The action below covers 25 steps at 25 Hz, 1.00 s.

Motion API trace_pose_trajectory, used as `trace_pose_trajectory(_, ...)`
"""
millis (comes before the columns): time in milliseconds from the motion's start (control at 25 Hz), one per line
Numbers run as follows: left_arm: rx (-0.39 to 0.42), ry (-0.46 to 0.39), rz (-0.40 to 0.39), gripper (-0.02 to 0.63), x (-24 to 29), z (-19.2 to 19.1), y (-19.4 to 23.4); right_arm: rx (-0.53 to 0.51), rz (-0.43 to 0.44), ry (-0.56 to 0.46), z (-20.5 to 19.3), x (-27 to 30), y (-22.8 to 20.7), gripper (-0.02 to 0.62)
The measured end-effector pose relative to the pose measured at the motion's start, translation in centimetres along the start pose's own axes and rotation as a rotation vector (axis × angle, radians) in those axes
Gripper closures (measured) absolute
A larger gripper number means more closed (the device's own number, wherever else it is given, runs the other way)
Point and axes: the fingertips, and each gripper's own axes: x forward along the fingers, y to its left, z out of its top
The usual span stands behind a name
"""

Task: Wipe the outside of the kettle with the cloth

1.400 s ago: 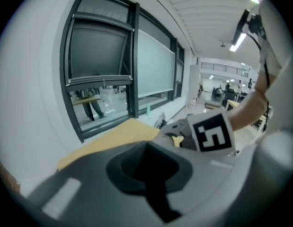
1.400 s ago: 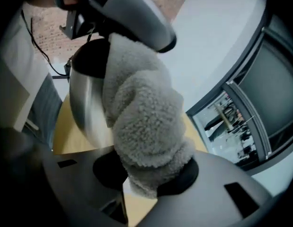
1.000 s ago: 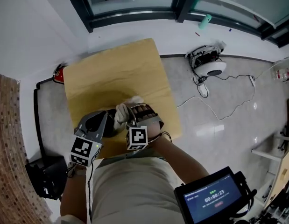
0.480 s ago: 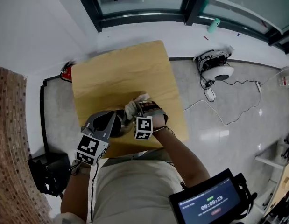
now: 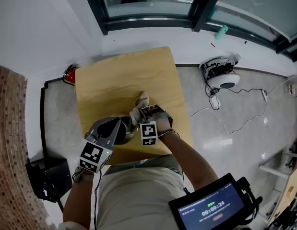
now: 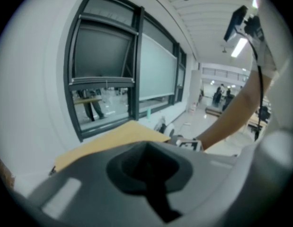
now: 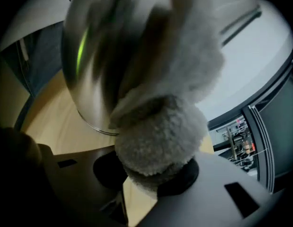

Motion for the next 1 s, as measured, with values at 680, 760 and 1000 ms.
trace_pose_trajectory(680, 0.066, -0.006, 0.024, 0.611, 0.6, 0.3, -0.2, 1.875, 0.178, -0.804, -3.7, -12.7, -2.8, 0.439)
trace_pose_trajectory(760, 0.04, -0.005, 0.027, 0.611, 0.5, 0.8, -0.1, 1.898, 0.206, -0.85, -4.5, -14.2, -3.6, 0.385)
trace_pose_trajectory(1000, 0.039, 0.017, 0.091, 0.611, 0.8, 0.6, 0.7, 1.931, 0.294, -0.949, -5.0, -15.7, -3.2, 0.36)
